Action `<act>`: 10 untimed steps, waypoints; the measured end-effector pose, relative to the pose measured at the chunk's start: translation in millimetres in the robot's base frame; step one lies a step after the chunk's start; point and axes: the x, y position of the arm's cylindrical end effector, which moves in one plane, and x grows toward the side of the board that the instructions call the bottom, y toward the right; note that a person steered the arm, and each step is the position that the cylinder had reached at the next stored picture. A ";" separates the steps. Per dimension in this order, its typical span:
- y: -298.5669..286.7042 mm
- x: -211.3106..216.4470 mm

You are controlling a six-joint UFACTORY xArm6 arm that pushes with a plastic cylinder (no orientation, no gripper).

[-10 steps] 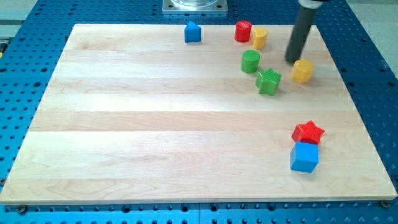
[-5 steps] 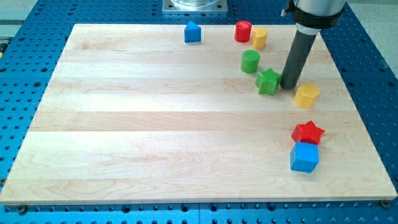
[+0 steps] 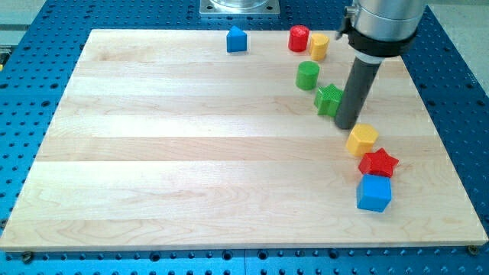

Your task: Place the hexagon into the red star

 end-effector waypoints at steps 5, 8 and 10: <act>23.2 45.5; 88.5 25.5; 40.9 47.3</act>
